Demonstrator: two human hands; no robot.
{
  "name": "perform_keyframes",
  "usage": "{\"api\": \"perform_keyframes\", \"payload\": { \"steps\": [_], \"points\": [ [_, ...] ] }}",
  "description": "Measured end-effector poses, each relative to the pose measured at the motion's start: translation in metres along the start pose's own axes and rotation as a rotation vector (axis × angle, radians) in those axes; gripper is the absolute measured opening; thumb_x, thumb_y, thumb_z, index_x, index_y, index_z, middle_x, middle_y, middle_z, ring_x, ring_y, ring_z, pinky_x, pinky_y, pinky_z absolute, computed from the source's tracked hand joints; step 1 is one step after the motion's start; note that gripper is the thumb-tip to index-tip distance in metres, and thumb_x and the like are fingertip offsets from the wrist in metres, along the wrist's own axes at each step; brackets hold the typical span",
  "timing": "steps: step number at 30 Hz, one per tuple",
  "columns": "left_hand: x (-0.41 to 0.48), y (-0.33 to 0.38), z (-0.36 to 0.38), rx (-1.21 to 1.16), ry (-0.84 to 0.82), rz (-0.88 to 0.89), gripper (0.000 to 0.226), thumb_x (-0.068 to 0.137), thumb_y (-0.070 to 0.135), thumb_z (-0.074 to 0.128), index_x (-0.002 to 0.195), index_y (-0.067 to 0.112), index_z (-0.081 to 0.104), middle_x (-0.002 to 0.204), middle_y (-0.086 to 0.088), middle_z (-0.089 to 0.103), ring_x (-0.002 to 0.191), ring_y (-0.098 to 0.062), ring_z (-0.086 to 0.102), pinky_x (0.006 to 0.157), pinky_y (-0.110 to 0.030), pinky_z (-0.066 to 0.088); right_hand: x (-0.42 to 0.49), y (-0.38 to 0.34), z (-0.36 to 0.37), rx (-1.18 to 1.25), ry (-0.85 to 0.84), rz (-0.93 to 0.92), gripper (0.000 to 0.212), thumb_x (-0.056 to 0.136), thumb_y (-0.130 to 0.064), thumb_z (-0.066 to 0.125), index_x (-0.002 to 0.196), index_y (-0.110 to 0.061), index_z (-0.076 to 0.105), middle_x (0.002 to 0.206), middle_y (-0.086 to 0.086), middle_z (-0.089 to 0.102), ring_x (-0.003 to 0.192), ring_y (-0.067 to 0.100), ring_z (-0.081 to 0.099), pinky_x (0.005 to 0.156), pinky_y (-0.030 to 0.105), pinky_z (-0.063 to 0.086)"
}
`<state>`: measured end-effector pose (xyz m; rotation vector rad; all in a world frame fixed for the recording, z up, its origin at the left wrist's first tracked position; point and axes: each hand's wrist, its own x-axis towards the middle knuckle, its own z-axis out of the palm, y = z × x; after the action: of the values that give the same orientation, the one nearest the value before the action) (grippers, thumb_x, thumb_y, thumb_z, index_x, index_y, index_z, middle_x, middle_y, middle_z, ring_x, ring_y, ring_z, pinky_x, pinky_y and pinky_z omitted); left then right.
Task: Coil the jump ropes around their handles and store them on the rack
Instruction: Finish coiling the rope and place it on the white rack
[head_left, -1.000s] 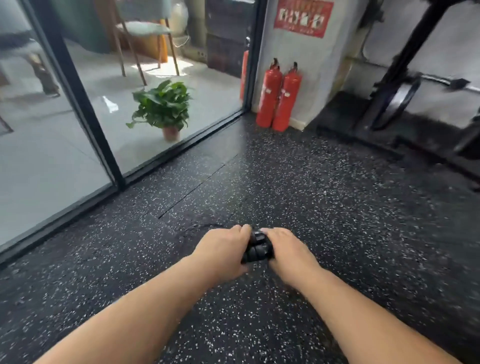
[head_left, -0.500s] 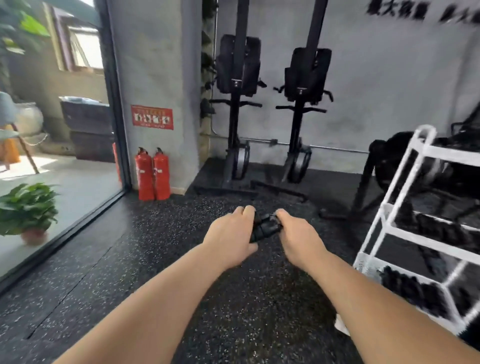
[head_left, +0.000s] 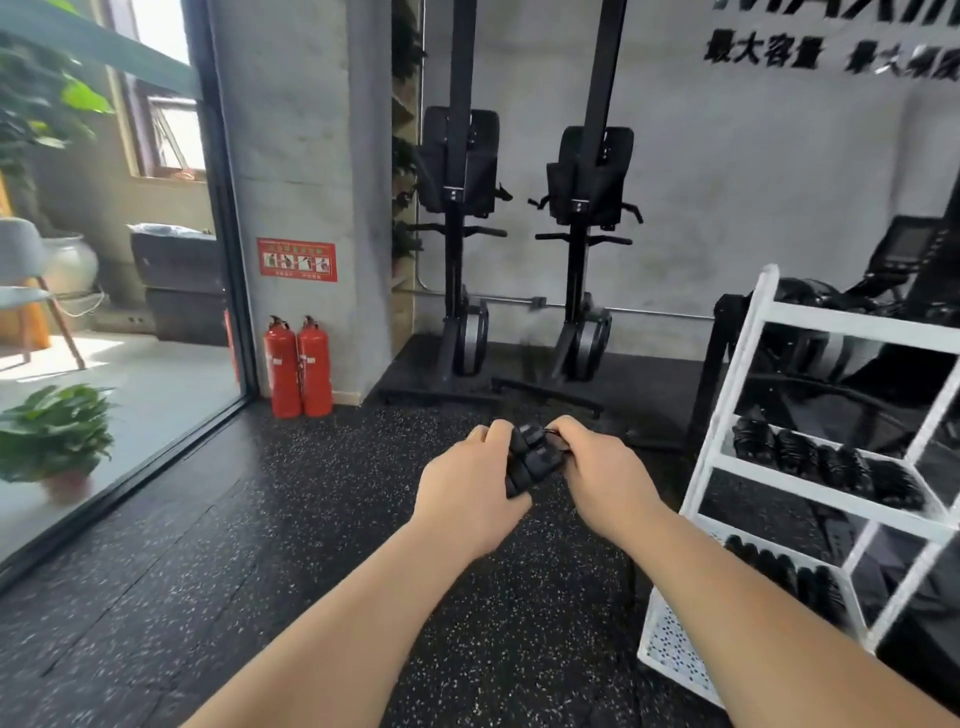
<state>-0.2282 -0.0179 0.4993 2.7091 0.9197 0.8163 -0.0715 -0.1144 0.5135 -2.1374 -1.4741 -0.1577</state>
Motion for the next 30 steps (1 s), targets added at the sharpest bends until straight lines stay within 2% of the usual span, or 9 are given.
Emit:
{"api": "perform_keyframes", "payload": {
  "steps": [4,11,16,19,21,23,25,27,30],
  "points": [
    [-0.010,-0.009,0.030,0.062,-0.009,-0.056,0.057,0.087,0.051,0.069,0.132,0.041,0.035,0.117,0.008,0.058,0.108,-0.024,0.062,0.091,-0.045,0.052,-0.005,0.027,0.033,0.119,-0.079,0.018,0.023,0.101,-0.016,0.055,0.114,-0.035,0.056,0.086,-0.002,0.066,0.076,0.023,0.063,0.070,0.047,0.054],
    [-0.038,-0.033,0.101,0.038,-0.293,-0.179,0.050,0.089,0.051,0.066,0.129,0.039,0.037,0.112,0.011,0.063,0.098,-0.020,0.068,0.083,-0.038,0.055,-0.038,0.075,0.117,0.268,-0.304,0.107,0.016,0.105,-0.015,0.053,0.106,-0.031,0.057,0.083,-0.004,0.067,0.073,0.016,0.064,0.072,0.045,0.052],
    [-0.024,-0.052,0.133,-0.064,-0.442,-0.339,0.038,0.085,0.051,0.069,0.106,0.036,0.042,0.094,0.010,0.063,0.083,-0.020,0.064,0.074,-0.037,0.053,-0.017,0.090,0.149,0.160,-0.394,0.118,0.005,0.107,-0.023,0.050,0.103,-0.025,0.051,0.088,-0.002,0.064,0.079,0.020,0.063,0.074,0.046,0.052],
    [-0.010,-0.066,0.137,-0.336,-0.407,-0.471,0.027,0.084,0.039,0.073,0.094,0.030,0.049,0.081,0.009,0.063,0.068,-0.015,0.060,0.060,-0.032,0.043,0.005,0.106,0.144,0.204,-0.409,0.092,0.024,0.110,-0.043,0.048,0.095,-0.026,0.056,0.081,-0.006,0.064,0.075,0.016,0.062,0.073,0.043,0.051],
    [0.000,-0.084,0.134,-0.671,-0.293,-0.700,0.020,0.087,0.027,0.074,0.097,0.021,0.058,0.071,0.004,0.060,0.058,-0.017,0.053,0.057,-0.031,0.043,0.015,0.119,0.134,0.209,-0.455,0.088,0.035,0.108,-0.057,0.043,0.093,-0.032,0.062,0.079,-0.007,0.065,0.073,0.012,0.063,0.073,0.040,0.052],
    [0.011,-0.109,0.129,-0.967,-0.083,-0.955,0.022,0.089,0.021,0.075,0.106,0.012,0.063,0.066,-0.001,0.057,0.055,-0.019,0.049,0.055,-0.035,0.046,0.022,0.128,0.124,0.244,-0.469,0.084,0.037,0.108,-0.058,0.043,0.091,-0.034,0.065,0.073,-0.004,0.062,0.065,0.011,0.058,0.069,0.037,0.049],
    [0.019,-0.128,0.126,-1.109,0.061,-1.096,0.026,0.091,0.018,0.075,0.112,0.008,0.065,0.069,-0.001,0.058,0.057,-0.018,0.051,0.055,-0.034,0.049,0.029,0.129,0.117,0.303,-0.426,0.105,0.035,0.109,-0.053,0.042,0.091,-0.035,0.066,0.070,0.002,0.059,0.060,0.012,0.053,0.066,0.039,0.047],
    [0.020,-0.129,0.127,-1.191,0.056,-1.140,0.030,0.092,0.015,0.075,0.119,0.007,0.065,0.074,-0.003,0.062,0.059,-0.018,0.053,0.056,-0.035,0.052,0.034,0.126,0.120,0.290,-0.384,0.138,0.036,0.110,-0.052,0.040,0.090,-0.036,0.065,0.070,0.007,0.060,0.058,0.016,0.052,0.065,0.043,0.049],
    [0.015,-0.102,0.132,-1.390,-0.099,-1.119,0.038,0.089,0.012,0.078,0.124,0.010,0.061,0.093,-0.011,0.076,0.062,-0.019,0.058,0.060,-0.038,0.055,0.035,0.113,0.138,0.227,-0.357,0.211,0.038,0.111,-0.051,0.037,0.087,-0.034,0.063,0.061,-0.002,0.058,0.053,0.011,0.051,0.062,0.041,0.048]
  ]
}}
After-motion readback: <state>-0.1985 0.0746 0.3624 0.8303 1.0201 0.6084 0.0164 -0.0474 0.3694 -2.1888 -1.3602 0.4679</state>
